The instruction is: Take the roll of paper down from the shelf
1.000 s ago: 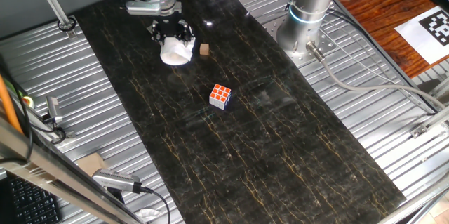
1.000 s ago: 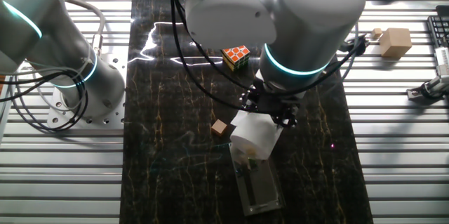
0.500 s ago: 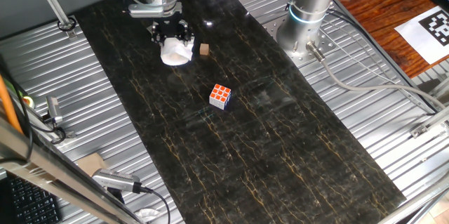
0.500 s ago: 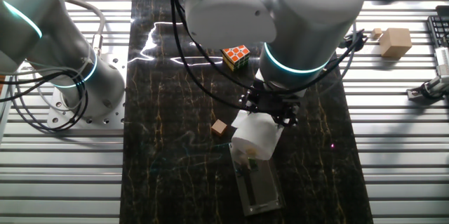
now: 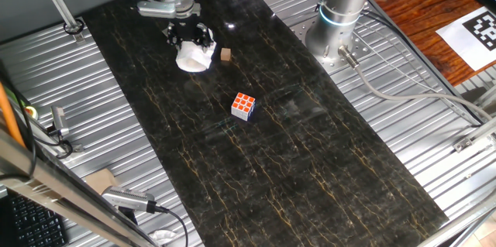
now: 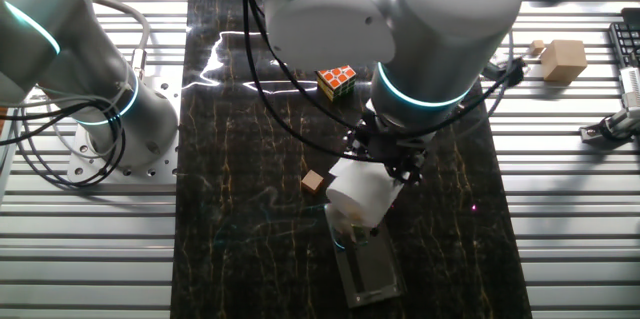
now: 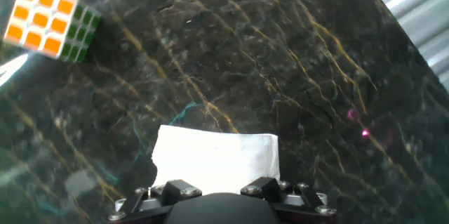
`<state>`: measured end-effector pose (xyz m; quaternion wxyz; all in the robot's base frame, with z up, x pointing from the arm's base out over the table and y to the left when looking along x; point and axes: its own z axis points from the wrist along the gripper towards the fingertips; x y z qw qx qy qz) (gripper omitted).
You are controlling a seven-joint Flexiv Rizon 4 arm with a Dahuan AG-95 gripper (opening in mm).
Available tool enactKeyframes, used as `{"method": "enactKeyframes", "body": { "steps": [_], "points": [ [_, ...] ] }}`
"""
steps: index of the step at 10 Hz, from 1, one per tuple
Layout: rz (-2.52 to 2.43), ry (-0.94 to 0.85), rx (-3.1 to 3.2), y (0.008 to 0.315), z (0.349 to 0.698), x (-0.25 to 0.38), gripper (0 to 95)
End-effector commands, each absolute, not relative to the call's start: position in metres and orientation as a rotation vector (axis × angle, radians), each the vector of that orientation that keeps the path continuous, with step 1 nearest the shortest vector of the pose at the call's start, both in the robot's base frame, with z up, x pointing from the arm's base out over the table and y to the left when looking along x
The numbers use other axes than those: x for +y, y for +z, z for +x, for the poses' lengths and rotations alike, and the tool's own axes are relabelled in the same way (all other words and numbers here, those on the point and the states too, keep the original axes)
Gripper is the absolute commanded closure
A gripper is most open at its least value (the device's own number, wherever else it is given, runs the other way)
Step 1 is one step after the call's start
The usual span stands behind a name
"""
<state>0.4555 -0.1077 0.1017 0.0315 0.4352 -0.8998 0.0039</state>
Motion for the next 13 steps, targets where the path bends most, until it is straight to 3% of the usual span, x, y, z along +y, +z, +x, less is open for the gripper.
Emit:
{"method": "enactKeyframes", "body": {
  "steps": [1,11,13],
  "points": [
    [1.171,0.018,-2.837,0.106,0.456,-0.081,95.0],
    [0.866,-0.032,-2.949,0.099,0.454,-0.029,95.0],
    [0.984,-0.018,-2.911,0.098,0.454,-0.029,57.0]
  ]
}}
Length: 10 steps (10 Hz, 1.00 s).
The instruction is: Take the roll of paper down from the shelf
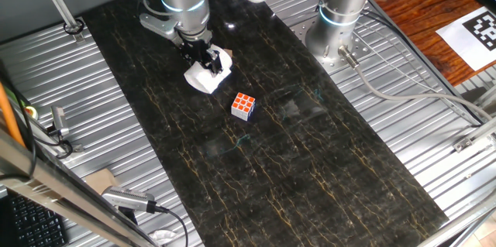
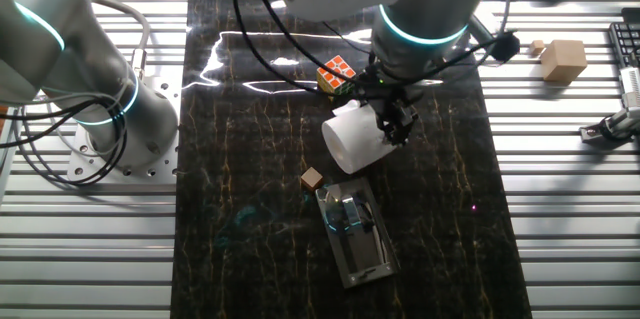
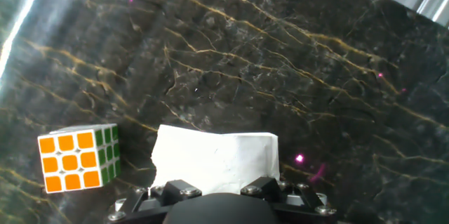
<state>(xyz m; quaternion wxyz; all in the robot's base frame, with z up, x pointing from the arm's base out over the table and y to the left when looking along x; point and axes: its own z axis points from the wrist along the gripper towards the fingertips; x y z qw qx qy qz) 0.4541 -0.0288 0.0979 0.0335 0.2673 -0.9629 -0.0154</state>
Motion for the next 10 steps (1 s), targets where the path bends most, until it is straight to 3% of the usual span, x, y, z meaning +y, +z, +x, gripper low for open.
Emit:
{"method": "enactKeyframes", "body": {
  "steps": [1,2,6,7,10],
  "points": [
    [1.032,-0.011,-2.894,0.0981,0.4542,-0.0293,57.0],
    [1.062,0.0,-2.882,0.0981,0.4542,-0.0293,38.0],
    [1.174,0.107,-2.813,0.0982,0.4541,-0.0295,38.0],
    [1.181,0.113,-2.808,0.0982,0.4541,-0.0296,19.0],
    [1.187,0.118,-2.804,0.098,0.4536,-0.0298,19.0]
  ]
}}
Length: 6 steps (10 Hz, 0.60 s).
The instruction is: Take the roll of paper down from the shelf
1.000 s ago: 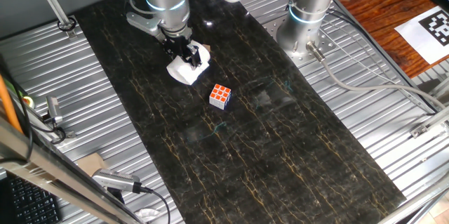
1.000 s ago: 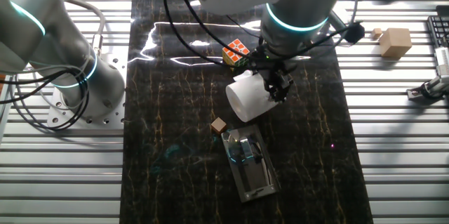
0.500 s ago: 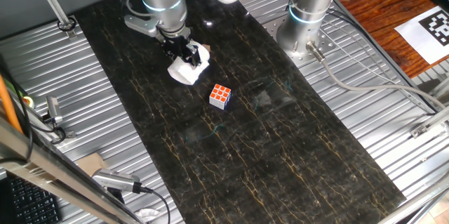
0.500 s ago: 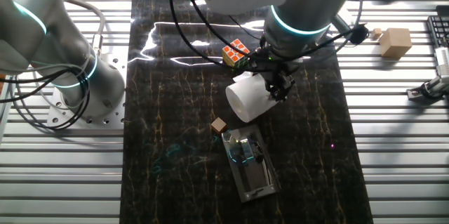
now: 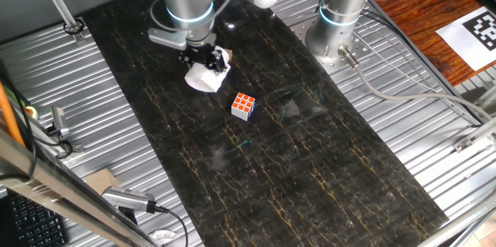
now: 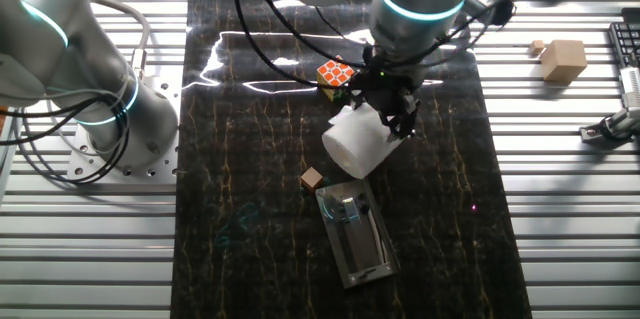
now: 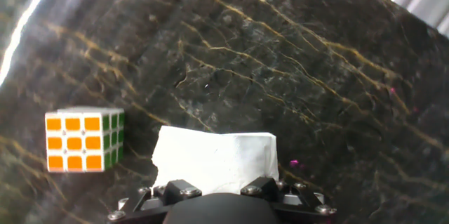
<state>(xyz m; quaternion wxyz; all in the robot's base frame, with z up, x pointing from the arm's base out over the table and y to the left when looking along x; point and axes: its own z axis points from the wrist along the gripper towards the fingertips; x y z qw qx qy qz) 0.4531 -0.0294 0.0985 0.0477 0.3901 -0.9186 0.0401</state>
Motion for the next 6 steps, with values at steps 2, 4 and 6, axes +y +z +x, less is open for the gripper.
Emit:
{"method": "enactKeyframes", "body": {
  "steps": [2,4,6],
  "points": [
    [1.181,0.119,-2.799,0.099,0.453,-0.03,19.0],
    [1.106,0.122,-2.817,0.105,0.451,-0.031,57.0],
    [0.99,0.125,-2.866,0.118,0.446,-0.031,95.0]
  ]
}}
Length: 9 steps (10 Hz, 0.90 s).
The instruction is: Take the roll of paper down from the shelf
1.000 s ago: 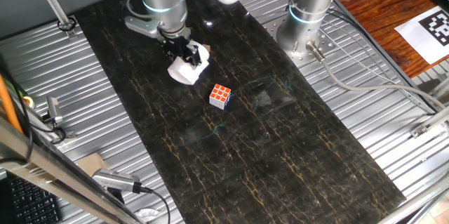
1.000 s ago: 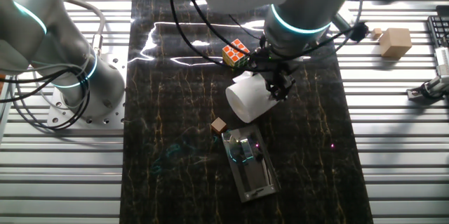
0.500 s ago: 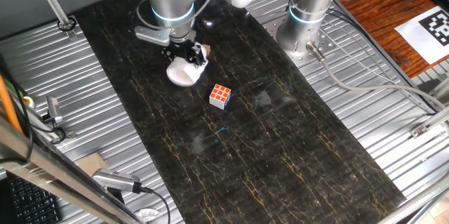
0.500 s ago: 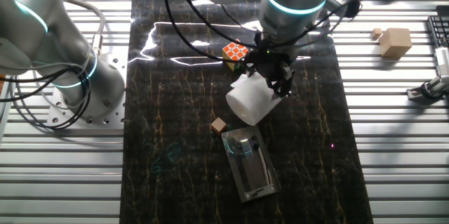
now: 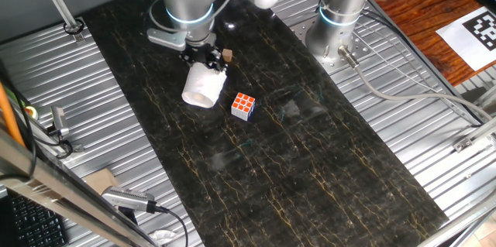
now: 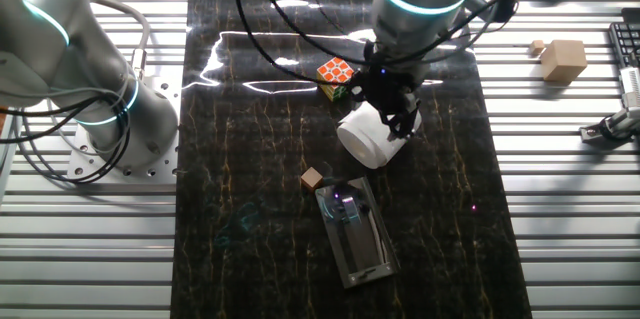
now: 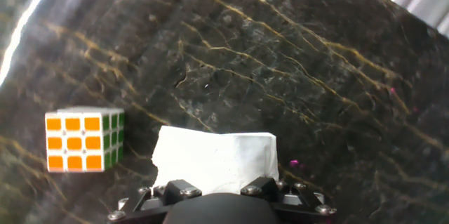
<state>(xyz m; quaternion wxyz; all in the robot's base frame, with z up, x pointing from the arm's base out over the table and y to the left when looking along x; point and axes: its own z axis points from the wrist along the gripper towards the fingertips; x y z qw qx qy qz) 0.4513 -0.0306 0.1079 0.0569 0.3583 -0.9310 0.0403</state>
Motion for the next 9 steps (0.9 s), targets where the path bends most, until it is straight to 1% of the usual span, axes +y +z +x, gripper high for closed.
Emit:
{"method": "enactKeyframes", "body": {
  "steps": [1,3,5,9],
  "points": [
    [0.923,0.126,-2.888,0.124,0.443,-0.032,95.0],
    [0.835,0.101,-2.92,0.131,0.436,-0.034,95.0],
    [0.687,0.02,-2.932,0.136,0.434,-0.039,95.0],
    [0.635,-0.016,-2.894,0.14,0.441,-0.036,95.0]
  ]
}}
